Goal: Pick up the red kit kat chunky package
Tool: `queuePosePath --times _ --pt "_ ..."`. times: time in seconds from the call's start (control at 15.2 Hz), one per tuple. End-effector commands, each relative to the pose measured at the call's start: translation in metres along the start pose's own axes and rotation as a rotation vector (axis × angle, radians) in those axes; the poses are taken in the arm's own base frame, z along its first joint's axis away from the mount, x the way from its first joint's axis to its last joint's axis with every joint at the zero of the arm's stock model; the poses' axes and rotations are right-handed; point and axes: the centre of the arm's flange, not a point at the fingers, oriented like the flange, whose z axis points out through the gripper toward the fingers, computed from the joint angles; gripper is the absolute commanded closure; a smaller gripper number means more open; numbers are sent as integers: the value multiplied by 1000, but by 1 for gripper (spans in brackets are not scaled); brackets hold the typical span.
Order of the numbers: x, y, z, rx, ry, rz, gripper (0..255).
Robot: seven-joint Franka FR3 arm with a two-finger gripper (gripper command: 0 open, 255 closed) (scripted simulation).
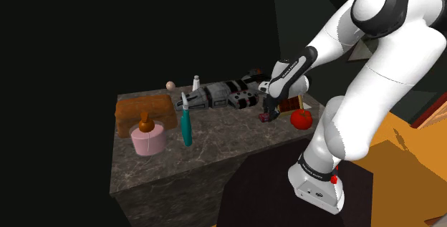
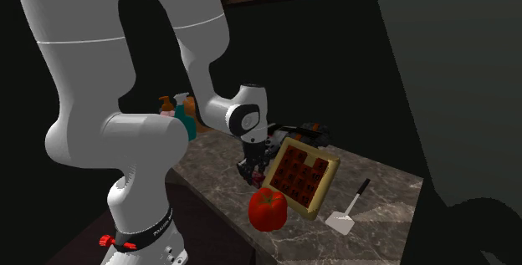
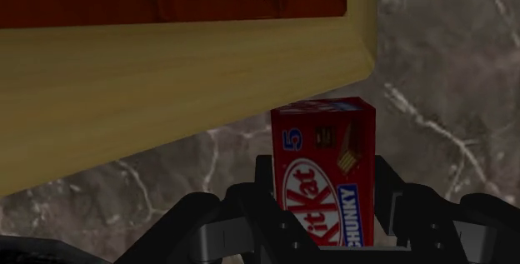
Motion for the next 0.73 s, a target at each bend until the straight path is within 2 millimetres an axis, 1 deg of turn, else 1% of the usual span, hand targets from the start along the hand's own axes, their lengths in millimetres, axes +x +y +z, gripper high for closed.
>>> queuePosePath --times 0.0,0.4,0.66 --pt "0 0 0 0 0 0 255" --pt "0 0 1 -1 -1 0 255" --pt "0 0 -20 -1 -1 0 255"
